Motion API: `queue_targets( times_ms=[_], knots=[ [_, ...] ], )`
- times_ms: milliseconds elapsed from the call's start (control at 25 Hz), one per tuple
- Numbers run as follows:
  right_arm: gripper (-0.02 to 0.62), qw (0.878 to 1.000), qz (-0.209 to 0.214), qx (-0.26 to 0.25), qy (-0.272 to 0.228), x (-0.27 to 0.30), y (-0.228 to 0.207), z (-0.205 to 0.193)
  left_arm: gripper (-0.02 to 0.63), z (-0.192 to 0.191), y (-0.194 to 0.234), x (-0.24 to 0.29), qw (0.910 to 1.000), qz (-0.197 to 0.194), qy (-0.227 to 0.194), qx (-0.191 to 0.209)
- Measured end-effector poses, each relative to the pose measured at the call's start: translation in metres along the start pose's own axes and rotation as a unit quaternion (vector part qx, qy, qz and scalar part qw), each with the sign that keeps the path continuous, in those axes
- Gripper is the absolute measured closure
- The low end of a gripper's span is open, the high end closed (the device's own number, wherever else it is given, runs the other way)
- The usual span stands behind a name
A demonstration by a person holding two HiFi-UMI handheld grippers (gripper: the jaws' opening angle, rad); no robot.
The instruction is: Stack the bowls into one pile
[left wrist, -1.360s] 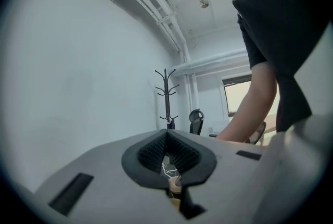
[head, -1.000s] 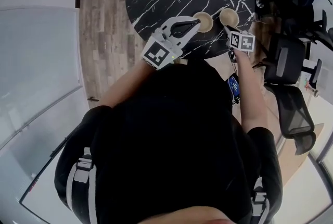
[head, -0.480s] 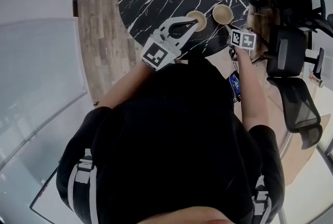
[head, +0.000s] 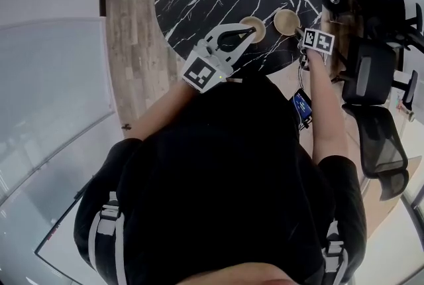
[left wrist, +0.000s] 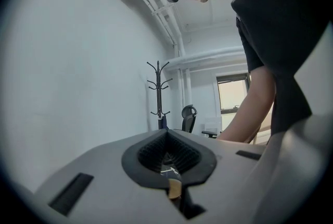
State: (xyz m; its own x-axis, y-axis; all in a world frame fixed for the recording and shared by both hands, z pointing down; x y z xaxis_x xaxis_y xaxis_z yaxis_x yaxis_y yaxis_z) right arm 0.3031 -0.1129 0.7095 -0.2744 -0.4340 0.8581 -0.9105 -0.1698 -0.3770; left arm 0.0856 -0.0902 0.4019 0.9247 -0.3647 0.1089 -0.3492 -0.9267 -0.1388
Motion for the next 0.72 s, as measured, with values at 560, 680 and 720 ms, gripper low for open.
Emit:
queue_targets(
  times_ms=[560, 680, 720],
  knots=[
    [0.454, 0.998, -0.005, 0.031, 0.045, 0.045, -0.021, 0.001, 0.603, -0.008, 0.011, 0.0, 0.9992, 0.034, 0.014, -0.015],
    [0.454, 0.998, -0.009, 0.038, 0.058, 0.053, -0.023, -0.002, 0.603, -0.012, 0.015, -0.002, 0.9987, 0.041, 0.021, -0.023],
    [0.454, 0.997, -0.01, 0.04, 0.063, 0.055, -0.023, -0.004, 0.603, -0.013, 0.016, -0.003, 0.9986, 0.042, 0.024, -0.023]
  ],
)
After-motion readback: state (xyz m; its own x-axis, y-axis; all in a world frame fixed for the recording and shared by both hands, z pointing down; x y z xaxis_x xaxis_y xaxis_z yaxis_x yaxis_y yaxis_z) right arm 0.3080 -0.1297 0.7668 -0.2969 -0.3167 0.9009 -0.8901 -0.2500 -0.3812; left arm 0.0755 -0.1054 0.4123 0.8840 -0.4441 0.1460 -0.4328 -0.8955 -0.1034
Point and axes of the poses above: the fingertips, and each gripper's own axes: x forward along the fingers, y to its left, z out of its top, the point moved 1 cm from there along -x, backward along the fingers, and after that the axes turned 6 degrees about x, right-handed, at the moved point
